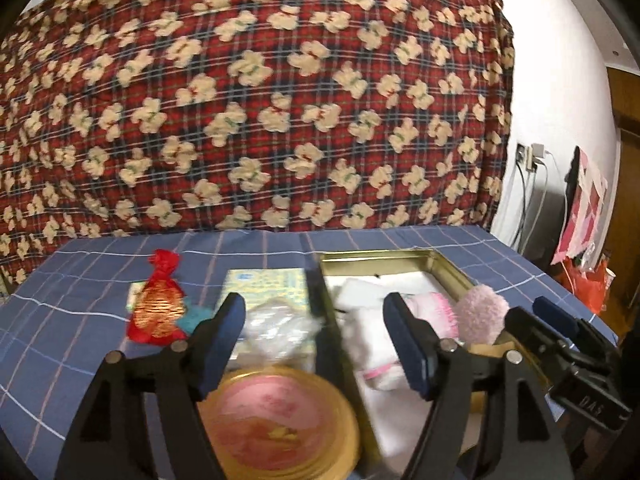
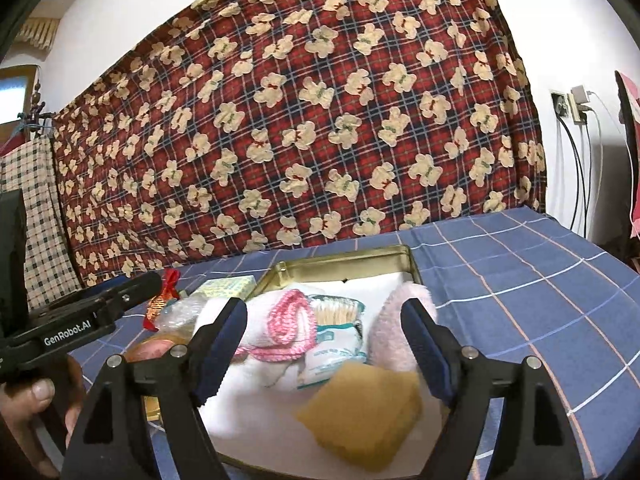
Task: Organize soft objects
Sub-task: 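Open the left tool to drop the socks into the tray while the right tool releases the sponge, then move the left tool to the red drawstring pouch while the right tool approaches the clear plastic bag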
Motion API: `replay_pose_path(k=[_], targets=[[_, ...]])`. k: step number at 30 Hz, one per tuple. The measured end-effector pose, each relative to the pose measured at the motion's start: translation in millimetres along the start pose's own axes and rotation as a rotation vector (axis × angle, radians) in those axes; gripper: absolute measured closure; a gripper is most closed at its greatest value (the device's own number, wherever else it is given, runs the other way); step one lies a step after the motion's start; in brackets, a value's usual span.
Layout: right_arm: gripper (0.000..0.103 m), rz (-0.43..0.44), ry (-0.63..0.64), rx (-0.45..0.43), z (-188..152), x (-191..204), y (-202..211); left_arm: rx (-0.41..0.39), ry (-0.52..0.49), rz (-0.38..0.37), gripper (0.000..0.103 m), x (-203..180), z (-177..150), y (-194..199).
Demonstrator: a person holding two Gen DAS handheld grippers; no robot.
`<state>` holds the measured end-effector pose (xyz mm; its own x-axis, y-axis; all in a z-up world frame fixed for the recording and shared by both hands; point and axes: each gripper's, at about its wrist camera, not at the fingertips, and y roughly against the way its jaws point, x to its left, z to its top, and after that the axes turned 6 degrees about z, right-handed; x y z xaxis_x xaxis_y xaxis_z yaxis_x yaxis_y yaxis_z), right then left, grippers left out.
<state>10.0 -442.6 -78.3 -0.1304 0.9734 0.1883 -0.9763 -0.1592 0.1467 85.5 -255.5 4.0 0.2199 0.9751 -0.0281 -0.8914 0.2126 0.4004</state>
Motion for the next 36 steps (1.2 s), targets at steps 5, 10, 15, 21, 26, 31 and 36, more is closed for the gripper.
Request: replay_pose_path(k=[5,10,15,21,26,31,36], targets=[[0.022,0.058,0.053,0.017,9,28,-10,-0.029,0.011,0.06,0.023,34,-1,9],[0.022,0.179,0.095,0.038,33,67,-31,-0.032,0.034,0.19,0.021,91,5,1],[0.022,0.227,0.165,0.11,51,110,-71,0.006,0.035,0.283,0.02,133,11,-21],[0.022,0.214,0.192,0.271,47,131,-115,0.092,0.066,0.287,0.02,159,2,-62],[0.022,0.184,0.246,0.337,41,140,-132,0.142,0.073,0.253,0.02,161,-2,-80],[0.025,0.184,0.319,0.404,32,155,-145,0.156,0.082,0.242,0.02,163,-2,-86],[0.029,0.145,0.384,0.499,20,160,-164,0.168,0.116,0.255,0.02,172,-6,-89]])
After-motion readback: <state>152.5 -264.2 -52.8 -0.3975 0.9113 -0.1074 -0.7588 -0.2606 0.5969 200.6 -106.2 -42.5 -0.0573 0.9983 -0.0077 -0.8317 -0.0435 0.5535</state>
